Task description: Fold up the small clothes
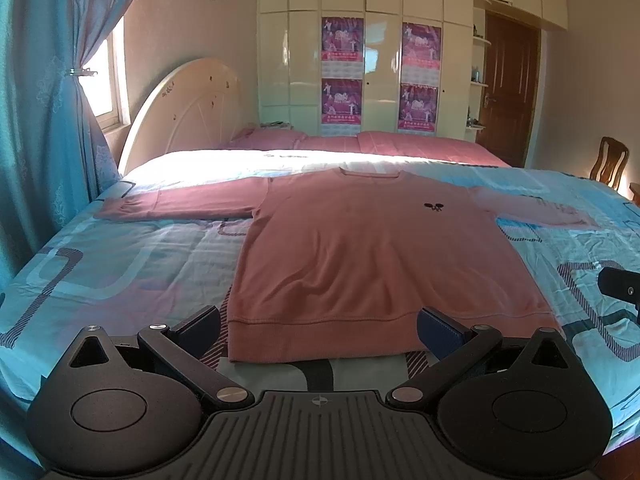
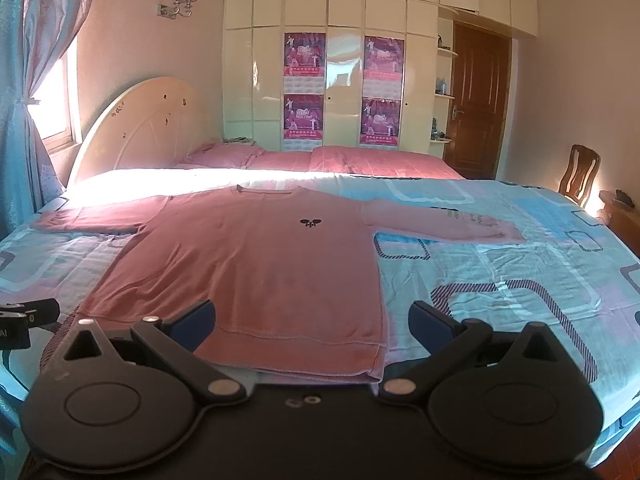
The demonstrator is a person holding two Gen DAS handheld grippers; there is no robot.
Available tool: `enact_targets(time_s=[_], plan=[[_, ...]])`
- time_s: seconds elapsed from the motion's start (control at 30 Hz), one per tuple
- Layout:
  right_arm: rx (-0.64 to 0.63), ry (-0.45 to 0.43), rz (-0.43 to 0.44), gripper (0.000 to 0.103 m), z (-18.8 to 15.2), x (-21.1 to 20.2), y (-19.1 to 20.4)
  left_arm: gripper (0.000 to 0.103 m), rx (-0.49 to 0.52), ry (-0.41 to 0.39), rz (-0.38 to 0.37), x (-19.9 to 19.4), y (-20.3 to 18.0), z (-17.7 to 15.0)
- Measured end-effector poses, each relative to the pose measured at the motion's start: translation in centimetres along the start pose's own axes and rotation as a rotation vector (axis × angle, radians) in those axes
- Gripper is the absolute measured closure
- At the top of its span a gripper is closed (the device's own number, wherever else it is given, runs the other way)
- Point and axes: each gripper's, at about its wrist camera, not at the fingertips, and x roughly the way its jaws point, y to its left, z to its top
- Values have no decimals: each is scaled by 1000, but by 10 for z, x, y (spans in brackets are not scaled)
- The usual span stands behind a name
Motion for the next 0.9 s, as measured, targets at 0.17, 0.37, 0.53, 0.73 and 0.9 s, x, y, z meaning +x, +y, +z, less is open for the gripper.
enact_targets(time_s=[0.17, 0.37, 0.53, 0.73, 0.9], plan=[[0, -1, 4, 1, 0, 0, -1, 0, -6, -2, 5, -1, -1, 1], [-6, -5, 9, 1, 2, 1, 1, 0, -7, -4, 10, -2, -2, 0], [-6, -5, 9, 1, 2, 2, 0, 0, -9, 0, 9, -2, -2, 0], [0, -2, 7, 1, 1, 3, -1, 0, -10, 4, 9, -1, -1, 0], [0, -3, 8, 1, 0, 3, -1, 0, -8, 1, 9, 0, -1, -1]])
